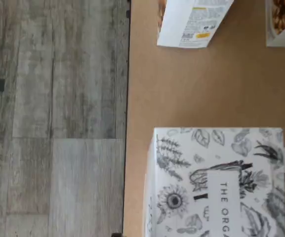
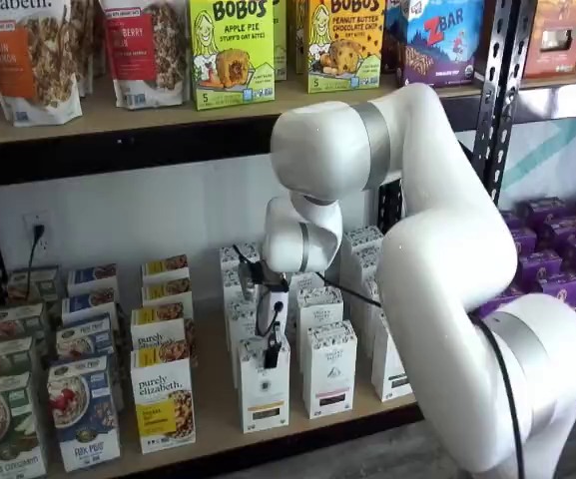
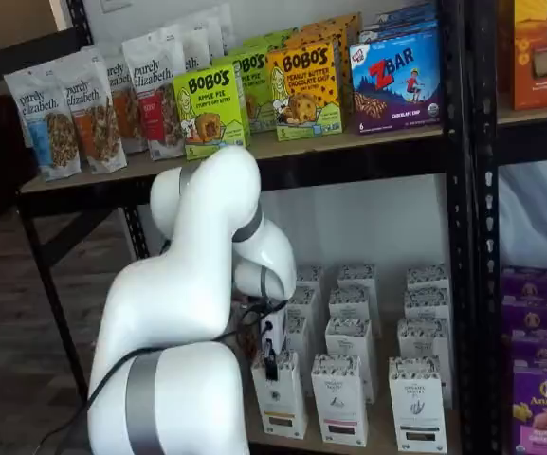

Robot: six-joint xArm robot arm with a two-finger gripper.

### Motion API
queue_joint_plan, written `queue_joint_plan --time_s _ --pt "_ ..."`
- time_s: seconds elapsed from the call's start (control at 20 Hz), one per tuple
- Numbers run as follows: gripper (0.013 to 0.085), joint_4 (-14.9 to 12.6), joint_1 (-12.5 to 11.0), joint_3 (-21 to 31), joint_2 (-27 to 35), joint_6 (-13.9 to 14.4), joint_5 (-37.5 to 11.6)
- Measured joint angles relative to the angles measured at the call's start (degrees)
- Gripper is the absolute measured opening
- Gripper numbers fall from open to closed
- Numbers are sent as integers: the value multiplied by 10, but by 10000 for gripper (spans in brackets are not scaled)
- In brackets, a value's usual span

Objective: Pick up the white box with a yellow strip in the middle, on the bottom shelf, the fourth box from the left

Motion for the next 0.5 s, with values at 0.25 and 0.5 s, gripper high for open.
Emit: queue_joint_plan --time_s 0.25,0.5 --pt "850 -4 0 -7 10 2 -1" --pt "850 -13 0 -10 17 10 -11"
